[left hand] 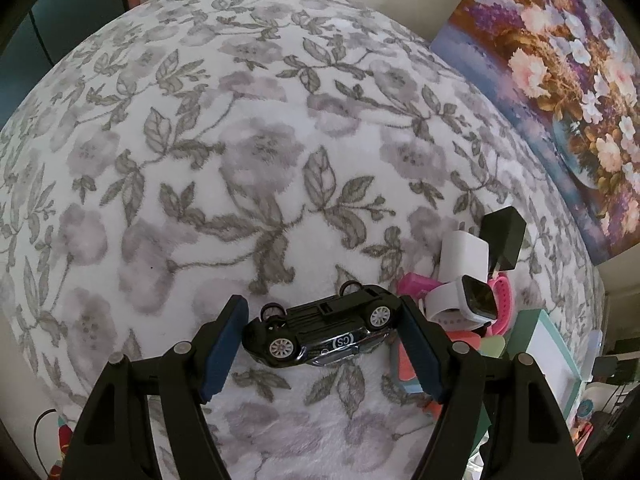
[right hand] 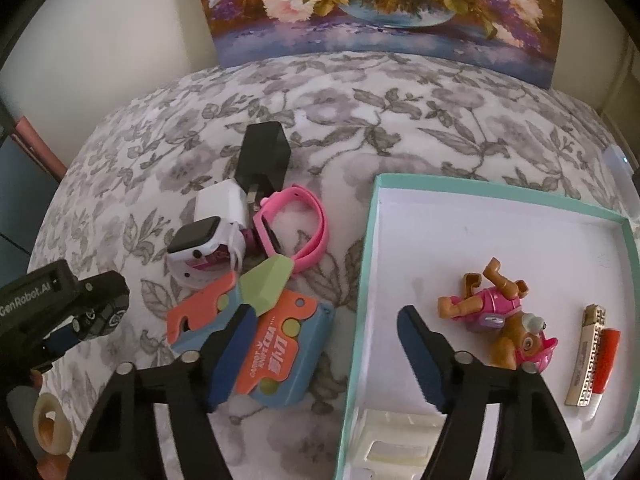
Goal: Organize rigid objects
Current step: 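Grasp the orange-blue carrot knife toy with the right gripper while the left gripper holds the car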
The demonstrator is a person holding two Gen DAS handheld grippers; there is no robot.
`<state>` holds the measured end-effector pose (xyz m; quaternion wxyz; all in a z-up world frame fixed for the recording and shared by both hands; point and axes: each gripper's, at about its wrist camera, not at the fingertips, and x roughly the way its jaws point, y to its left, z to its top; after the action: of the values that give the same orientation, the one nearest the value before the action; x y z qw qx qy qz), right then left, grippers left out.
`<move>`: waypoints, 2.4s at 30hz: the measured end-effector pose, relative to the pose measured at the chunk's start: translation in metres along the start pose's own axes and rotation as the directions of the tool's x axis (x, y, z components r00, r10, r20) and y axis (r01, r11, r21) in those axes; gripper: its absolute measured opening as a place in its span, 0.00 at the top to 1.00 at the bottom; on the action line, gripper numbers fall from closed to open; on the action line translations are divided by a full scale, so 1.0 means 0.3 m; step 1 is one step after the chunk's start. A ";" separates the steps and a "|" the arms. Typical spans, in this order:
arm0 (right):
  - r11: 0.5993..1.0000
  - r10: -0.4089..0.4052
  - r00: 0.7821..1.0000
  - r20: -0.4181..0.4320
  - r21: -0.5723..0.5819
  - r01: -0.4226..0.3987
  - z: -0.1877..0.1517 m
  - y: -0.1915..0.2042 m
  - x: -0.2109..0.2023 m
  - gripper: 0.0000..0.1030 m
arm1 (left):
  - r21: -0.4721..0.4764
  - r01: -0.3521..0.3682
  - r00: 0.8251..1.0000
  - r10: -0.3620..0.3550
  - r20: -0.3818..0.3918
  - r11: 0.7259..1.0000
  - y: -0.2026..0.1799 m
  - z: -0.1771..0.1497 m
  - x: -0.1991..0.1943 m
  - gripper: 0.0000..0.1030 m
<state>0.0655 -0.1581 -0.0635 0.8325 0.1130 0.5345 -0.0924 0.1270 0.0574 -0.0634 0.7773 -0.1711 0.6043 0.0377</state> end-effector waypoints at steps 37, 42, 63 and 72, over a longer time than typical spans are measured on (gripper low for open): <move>0.986 -0.044 0.999 -0.012 -0.160 0.041 -0.040 0.087 0.008 0.60 | -0.026 0.022 1.000 -0.022 -0.001 0.999 0.010 -0.010 -0.008 0.26; 0.987 -0.039 0.999 -0.029 -0.158 0.034 -0.037 0.086 0.002 0.60 | -0.032 0.025 1.000 -0.025 -0.003 0.999 0.012 -0.012 -0.008 0.26; 0.975 -0.072 0.995 -0.067 -0.214 0.056 -0.070 0.140 -0.005 0.59 | -0.043 0.045 0.999 -0.045 -0.004 0.998 0.012 -0.011 -0.009 0.26; 0.956 -0.095 0.994 -0.055 -0.284 0.075 -0.096 0.161 -0.016 0.53 | -0.060 0.069 0.997 -0.070 -0.015 0.996 0.016 -0.014 -0.004 0.26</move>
<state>0.0517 -0.1033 -0.0666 0.8165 -0.0266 0.5747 -0.0472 0.1215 0.0609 -0.0642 0.7673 -0.2157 0.6034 0.0270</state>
